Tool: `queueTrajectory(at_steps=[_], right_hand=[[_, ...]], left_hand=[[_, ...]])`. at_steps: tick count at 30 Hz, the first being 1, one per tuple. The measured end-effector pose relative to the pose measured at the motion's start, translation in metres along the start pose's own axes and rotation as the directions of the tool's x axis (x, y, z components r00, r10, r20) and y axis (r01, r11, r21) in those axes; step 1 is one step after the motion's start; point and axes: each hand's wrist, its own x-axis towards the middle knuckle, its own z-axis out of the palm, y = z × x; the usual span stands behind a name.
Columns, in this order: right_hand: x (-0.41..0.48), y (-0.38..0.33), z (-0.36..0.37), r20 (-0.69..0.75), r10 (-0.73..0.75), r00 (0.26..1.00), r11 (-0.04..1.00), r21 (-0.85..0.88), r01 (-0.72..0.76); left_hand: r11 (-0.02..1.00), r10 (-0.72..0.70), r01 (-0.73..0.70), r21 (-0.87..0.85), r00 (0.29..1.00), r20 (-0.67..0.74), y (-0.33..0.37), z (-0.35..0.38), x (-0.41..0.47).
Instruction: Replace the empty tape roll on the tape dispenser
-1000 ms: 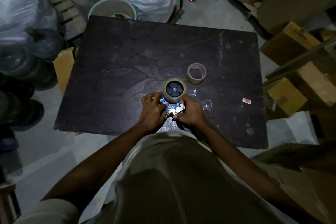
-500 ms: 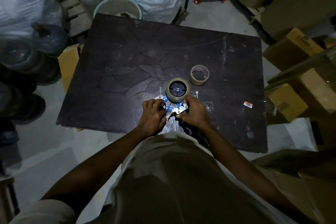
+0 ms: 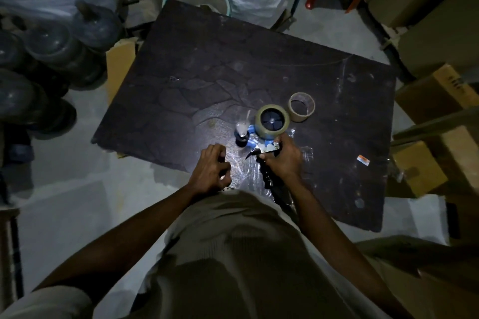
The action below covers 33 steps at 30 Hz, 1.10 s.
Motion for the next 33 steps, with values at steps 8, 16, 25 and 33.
queueTrajectory(at_steps=[8,16,25,33], right_hand=[[0.008,0.002,0.004,-0.062,0.058,0.996,0.998,0.033,-0.056],[0.012,-0.005,0.004,0.015,0.031,0.999,0.999,-0.029,-0.031],[0.011,-0.002,-0.002,0.030,0.018,0.999,1.000,-0.015,-0.017],[0.013,-0.002,-0.006,0.056,0.032,0.998,0.999,-0.008,-0.031]], left_hand=[[0.960,-0.217,0.207,-0.190,0.976,-0.030,0.012,-0.029,0.024],[0.948,-0.292,0.300,-0.105,0.953,0.082,0.029,-0.017,0.078],[0.979,-0.151,0.166,-0.117,0.980,0.127,0.034,-0.026,0.108],[0.990,-0.136,0.140,-0.015,0.978,0.159,0.037,-0.019,0.116]])
